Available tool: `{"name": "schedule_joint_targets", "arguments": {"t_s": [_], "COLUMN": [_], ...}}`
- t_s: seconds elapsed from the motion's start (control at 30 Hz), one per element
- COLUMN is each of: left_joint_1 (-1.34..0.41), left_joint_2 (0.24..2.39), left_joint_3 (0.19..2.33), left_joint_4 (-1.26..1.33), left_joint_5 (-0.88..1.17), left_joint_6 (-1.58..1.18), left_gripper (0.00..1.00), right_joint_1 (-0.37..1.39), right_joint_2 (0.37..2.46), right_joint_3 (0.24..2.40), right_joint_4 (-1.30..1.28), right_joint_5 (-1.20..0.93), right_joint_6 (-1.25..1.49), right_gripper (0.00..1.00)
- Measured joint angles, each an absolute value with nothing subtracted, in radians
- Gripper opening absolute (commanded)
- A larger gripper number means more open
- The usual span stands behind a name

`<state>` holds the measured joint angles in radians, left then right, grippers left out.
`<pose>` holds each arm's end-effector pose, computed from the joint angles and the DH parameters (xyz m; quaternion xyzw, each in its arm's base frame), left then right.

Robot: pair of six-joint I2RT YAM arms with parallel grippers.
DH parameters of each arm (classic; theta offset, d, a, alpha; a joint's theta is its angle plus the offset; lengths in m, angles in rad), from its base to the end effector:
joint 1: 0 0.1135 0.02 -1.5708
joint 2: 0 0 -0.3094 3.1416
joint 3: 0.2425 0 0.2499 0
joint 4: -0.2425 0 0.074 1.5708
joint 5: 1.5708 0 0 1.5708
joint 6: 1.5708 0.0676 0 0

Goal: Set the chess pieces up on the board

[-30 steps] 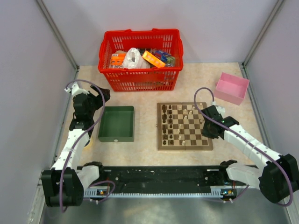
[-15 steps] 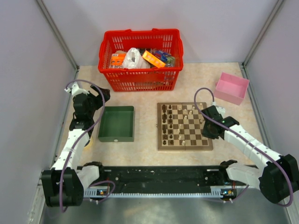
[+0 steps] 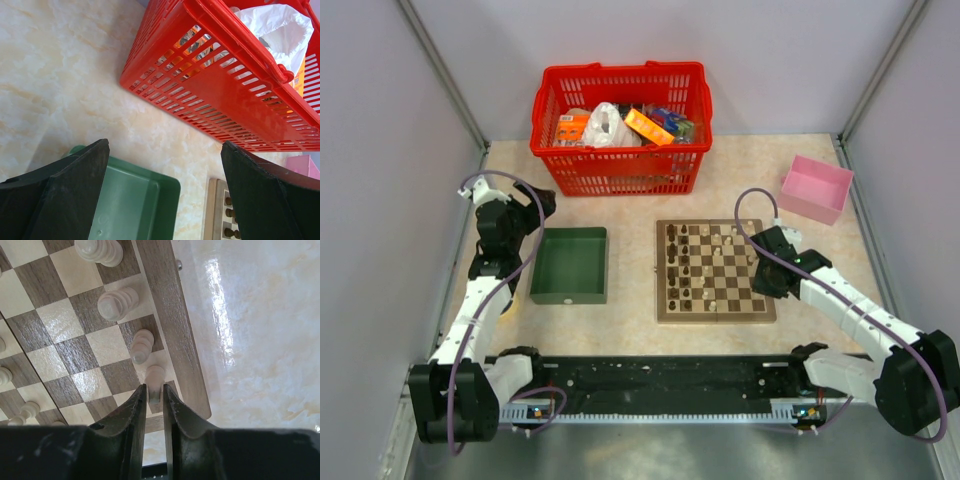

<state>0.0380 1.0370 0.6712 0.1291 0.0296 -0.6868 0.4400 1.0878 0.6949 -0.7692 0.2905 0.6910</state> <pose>0.2481 0.0074 0.3159 -0.2699 0.7378 -0.2082 0.5826 0.1698 0.0585 0.2227 0.1504 0.9576 -0.0121 0.2455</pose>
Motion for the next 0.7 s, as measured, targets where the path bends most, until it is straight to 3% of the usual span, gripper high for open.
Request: {"name": "schedule_joint_targets", "arguments": {"t_s": [0.7], "left_joint_1": [0.038], "left_joint_2": [1.039], "left_joint_3": [0.671], "left_joint_4": [0.133], "left_joint_5": [0.031], "left_joint_6": [-0.687], "left_gripper": [0.99], "right_joint_1": [0.44], "right_joint_2": [1.091], "right_joint_3": [0.694], "right_joint_4": [-0.749], "right_joint_5": [0.295], "right_joint_6": [0.682], "right_gripper": [0.08]}}
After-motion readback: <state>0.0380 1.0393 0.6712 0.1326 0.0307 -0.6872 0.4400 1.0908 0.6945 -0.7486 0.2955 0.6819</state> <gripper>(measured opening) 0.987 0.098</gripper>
